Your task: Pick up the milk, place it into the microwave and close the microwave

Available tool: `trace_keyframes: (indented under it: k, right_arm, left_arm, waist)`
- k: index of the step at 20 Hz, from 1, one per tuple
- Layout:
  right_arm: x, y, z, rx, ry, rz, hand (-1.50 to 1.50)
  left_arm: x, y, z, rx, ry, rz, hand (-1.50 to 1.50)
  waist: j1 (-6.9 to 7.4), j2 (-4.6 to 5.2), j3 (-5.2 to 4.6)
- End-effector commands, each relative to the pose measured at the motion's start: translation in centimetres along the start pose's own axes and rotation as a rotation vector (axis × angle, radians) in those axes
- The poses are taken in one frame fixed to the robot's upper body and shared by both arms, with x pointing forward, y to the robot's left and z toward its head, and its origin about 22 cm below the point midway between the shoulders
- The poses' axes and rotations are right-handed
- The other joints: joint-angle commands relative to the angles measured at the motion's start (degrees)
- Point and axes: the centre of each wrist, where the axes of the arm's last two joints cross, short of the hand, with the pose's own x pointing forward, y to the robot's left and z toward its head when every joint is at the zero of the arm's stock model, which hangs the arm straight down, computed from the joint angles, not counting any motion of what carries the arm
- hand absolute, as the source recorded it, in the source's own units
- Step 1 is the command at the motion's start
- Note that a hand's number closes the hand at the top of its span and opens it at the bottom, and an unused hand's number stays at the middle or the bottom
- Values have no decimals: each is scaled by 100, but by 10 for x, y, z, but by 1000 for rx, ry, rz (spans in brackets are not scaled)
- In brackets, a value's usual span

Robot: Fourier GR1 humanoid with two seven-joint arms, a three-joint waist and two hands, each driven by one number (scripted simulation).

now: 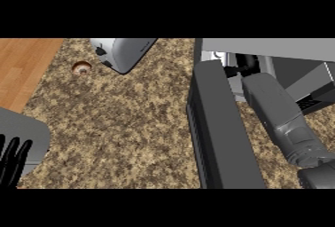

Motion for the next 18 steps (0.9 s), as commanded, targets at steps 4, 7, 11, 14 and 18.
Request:
trace_keyframes:
  k: [4, 7, 11, 14, 18]
  right_arm:
    - [10, 2, -13, -111, 38, 35, 150]
    - [11, -9, -15, -218, 102, 90, 150]
    - [15, -7, -19, -290, 63, 194, 150]
    - [11, -10, -15, -284, 18, 396, -150]
    - [12, -19, -16, -306, 34, 444, -150]
  left_arm:
    - [-3, -1, -13, -31, -20, -8, -150]
    - [-3, -2, -13, -41, 8, -11, -150]
    - [3, -3, -25, -50, -25, -58, -150]
    - [1, -5, -25, -71, -3, -63, -150]
    - [0, -11, -29, -79, -13, -66, -150]
  waist:
    - [175, 126, 6]
    - [249, 151, 4]
    - [304, 180, 9]
    - [384, 189, -5]
    - [477, 247, 9]
